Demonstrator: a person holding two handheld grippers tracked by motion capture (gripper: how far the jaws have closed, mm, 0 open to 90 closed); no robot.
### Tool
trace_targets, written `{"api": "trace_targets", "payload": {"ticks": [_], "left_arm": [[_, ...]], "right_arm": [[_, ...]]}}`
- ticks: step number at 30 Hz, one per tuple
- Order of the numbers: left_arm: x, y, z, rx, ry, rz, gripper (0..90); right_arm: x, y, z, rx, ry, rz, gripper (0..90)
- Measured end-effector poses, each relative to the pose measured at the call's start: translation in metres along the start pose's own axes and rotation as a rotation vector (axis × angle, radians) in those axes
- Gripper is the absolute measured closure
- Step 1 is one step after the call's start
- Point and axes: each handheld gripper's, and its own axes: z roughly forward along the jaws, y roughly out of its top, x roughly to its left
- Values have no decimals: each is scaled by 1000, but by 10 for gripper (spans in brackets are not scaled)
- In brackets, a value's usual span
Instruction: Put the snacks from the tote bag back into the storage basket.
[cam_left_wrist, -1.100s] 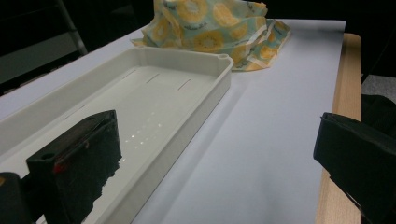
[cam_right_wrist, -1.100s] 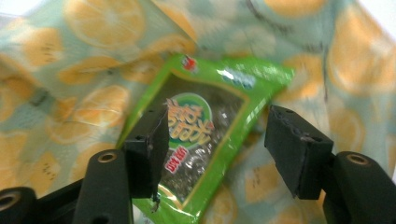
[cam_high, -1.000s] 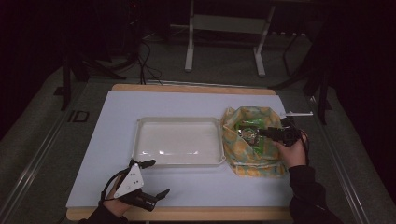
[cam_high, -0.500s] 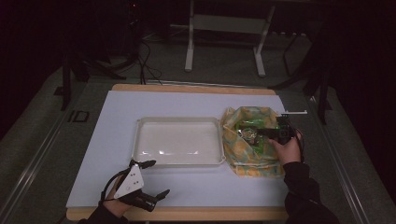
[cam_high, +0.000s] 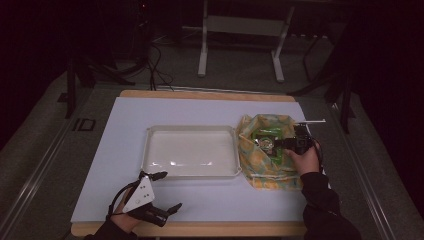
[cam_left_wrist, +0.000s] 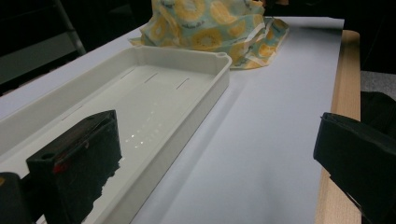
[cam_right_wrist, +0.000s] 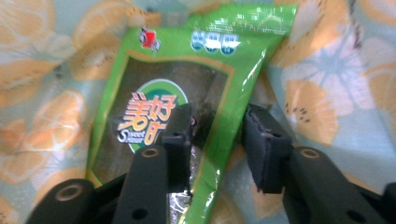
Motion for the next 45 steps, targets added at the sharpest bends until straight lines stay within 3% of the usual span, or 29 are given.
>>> {"api": "trace_targets", "payload": {"ticks": [10,14,17,24,28,35,45], "left_arm": [[0,0,0,0,-1,2,13],[0,0,-1,2,-1,6,12],[0,0,-1,1,-1,5,13],[0,0,0,3,0,5,12],[0,0,0,3,1,7,13],[0,0,-1,3,2,8,13],[0,0,0,3,2,9,13]], "right_arm": [[3,-1,10,40,-32,-42,701],[9,-1,12,61,-36,-68,801],[13,-1,13,61,-59,-80,828],[13,-2,10,44,-56,-42,878],[15,-2,8,45,-59,-49,881],[18,-2,-3,3,-20,-26,884],[19,-4,-22,-39,-9,-24,885]]}}
